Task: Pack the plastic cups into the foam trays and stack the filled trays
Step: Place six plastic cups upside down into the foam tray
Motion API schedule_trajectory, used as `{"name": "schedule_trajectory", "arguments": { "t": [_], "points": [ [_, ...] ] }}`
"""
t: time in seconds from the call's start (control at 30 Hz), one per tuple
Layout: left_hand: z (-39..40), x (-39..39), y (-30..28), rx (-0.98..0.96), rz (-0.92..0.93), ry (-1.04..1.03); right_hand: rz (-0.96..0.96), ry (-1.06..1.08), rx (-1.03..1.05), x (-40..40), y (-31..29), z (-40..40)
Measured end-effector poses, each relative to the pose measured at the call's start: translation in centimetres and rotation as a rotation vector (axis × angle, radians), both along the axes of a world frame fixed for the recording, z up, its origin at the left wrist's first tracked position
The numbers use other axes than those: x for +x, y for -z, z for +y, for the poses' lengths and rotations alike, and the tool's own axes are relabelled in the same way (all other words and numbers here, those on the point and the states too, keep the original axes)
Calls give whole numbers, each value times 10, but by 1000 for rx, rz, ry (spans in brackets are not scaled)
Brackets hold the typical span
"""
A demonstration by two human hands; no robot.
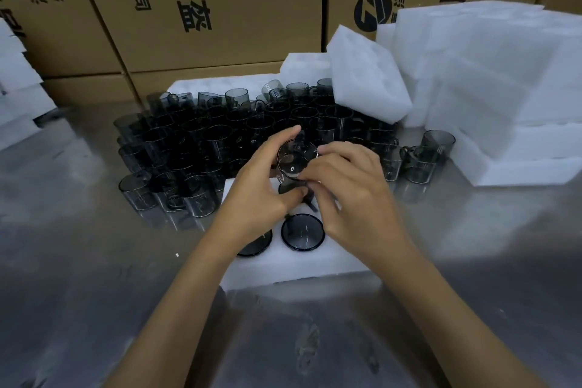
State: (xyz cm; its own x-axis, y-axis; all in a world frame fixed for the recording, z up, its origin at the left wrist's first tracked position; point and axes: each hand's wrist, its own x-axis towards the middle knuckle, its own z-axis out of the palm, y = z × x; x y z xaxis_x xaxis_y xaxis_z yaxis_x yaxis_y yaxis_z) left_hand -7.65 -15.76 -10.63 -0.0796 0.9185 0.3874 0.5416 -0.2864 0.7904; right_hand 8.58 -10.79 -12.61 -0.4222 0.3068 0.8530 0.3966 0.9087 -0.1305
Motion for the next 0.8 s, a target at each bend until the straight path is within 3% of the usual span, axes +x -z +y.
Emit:
{"name": "schedule_trajectory", "arguments": {
  "t": [0.1, 0.27, 0.4, 0.67, 0.8],
  "points": [
    [-1, 2, -2, 52, -37, -26, 76, -16, -115, -1, -4, -6],
    [-1, 12, -1, 112, -17, -75, 230, -174, -775, 4, -16, -11],
    [-4, 22, -1, 67, 29, -30, 213, -278, -938, 26, -25, 3],
    [-11, 24, -2, -141, 201, 166, -222, -300, -1139, 76, -34, 22],
    [-12, 23, -5, -132, 135, 186, -322, -310, -1167, 78, -37, 18]
  ]
}}
